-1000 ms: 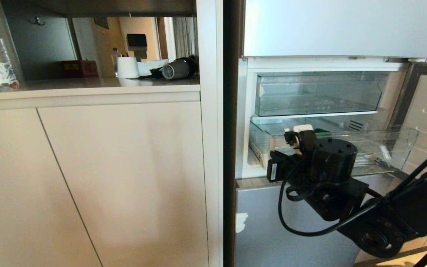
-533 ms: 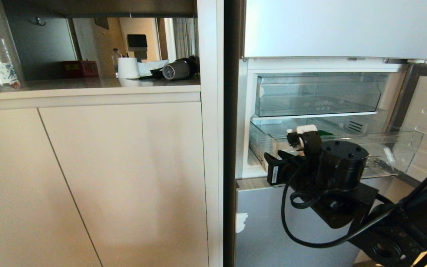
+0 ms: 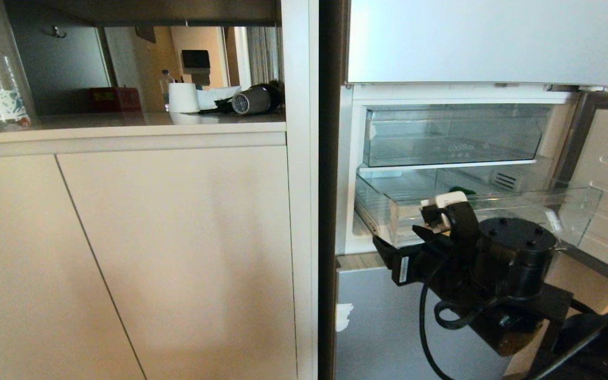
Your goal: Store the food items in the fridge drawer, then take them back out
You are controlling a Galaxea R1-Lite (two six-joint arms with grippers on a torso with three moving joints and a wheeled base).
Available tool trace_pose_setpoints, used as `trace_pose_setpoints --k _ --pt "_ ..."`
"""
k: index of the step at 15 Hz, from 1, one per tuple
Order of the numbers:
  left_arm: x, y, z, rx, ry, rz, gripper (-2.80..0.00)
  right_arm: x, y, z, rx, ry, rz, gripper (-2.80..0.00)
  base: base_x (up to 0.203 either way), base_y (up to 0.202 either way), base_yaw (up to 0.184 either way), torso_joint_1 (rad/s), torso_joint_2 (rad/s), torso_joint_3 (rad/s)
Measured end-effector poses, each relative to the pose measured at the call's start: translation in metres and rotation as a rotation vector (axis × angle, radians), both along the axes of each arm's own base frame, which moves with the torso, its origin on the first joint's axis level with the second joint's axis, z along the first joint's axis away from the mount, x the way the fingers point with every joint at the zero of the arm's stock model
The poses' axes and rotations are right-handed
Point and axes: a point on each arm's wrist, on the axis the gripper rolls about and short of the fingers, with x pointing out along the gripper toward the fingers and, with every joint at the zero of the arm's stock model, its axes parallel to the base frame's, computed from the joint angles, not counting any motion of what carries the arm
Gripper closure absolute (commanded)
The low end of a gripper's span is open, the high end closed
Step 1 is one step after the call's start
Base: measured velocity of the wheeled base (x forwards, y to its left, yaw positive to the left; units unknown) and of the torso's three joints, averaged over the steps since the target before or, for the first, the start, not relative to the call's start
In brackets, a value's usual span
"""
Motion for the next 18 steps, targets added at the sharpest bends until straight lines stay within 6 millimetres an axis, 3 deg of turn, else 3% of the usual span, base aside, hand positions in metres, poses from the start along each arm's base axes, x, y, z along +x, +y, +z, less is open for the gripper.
trace_pose_setpoints --k 4,6,7,11,15,16,18 --pt "0.0 0.0 0.0 0.0 0.0 0.0 0.0 -0.022 -0.009 -0.002 -0.011 0.02 0.01 -2.8 0.0 0.0 0.0 0.0 0.0 0.0" --pt "0.0 0.0 0.0 0.0 0.0 0.0 0.0 -0.03 -0.015 0.01 0.004 -0.009 -0.003 -2.8 0.0 0.0 0.0 0.0 0.0 0.0" --pt "0.0 0.0 0.0 0.0 0.0 0.0 0.0 -0.033 -0.019 0.019 0.01 -0.027 -0.009 0.0 0.0 0.0 0.0 0.0 0.0 0.0" --pt "0.0 0.0 0.0 0.0 0.0 0.0 0.0 -0.037 -0.041 0.073 -0.009 -0.027 -0.053 0.0 0.0 0.0 0.0 0.0 0.0 0.0" --pt "0.0 0.0 0.0 0.0 0.0 0.0 0.0 -0.014 -0.085 0.143 -0.016 0.015 -0.124 0.0 0.0 0.0 0.0 0.0 0.0 0.0" --pt "0.0 0.0 0.0 0.0 0.0 0.0 0.0 -0.004 -0.096 0.154 -0.024 0.045 -0.139 0.0 0.0 0.0 0.0 0.0 0.0 0.0" --pt "0.0 0.0 0.0 0.0 0.0 0.0 0.0 0.019 -0.113 0.158 -0.037 0.164 -0.141 0.0 0.0 0.0 0.0 0.0 0.0 0.0"
